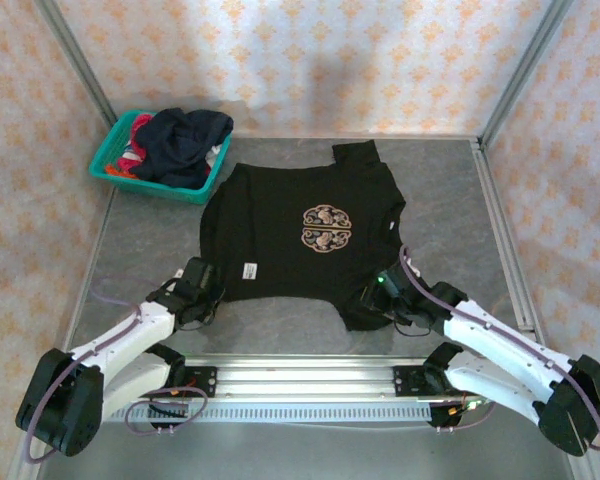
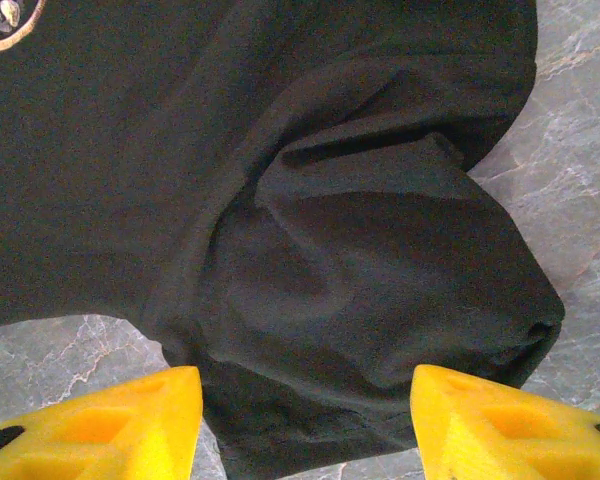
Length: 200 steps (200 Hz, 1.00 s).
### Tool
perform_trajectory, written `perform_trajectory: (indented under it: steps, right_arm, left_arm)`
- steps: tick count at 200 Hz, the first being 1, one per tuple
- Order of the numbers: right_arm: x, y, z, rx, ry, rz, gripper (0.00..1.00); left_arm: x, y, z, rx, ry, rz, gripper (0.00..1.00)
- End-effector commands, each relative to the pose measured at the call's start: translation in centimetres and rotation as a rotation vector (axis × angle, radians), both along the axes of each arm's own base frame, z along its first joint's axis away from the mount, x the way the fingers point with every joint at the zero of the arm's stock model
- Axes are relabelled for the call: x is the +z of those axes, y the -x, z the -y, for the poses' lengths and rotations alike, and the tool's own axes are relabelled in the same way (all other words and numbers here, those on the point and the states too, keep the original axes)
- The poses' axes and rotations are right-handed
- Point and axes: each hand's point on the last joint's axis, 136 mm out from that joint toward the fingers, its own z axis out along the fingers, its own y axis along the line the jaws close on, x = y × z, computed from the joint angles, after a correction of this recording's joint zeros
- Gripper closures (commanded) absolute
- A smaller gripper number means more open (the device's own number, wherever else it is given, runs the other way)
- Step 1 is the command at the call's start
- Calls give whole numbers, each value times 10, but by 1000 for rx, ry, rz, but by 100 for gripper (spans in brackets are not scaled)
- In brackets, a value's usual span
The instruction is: Fold and stack the t-shirts
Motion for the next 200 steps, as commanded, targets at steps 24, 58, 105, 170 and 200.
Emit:
perform_trajectory:
  steps: [24,58,105,170,200]
  right_arm:
    - [-7,14,27,-119,57,-43,43]
    - [-20,26,39,-171,75,-93,42]
    - [-32,32,11,-127,-53,-168,46]
    - [-35,33,-29,-24,-72,-199,45]
    - [-34,29,-51,35,-97,-211,45]
  left_arm:
    - [8,2,-9,12,-39,17,100]
    - [11,1,-9,2,-42,24,100]
    - [11,0,-7,-11,-47,16,100]
    - [13,-2,-7,-16,-49,17,100]
    - [13,-1,-7,-26,-59,6,100]
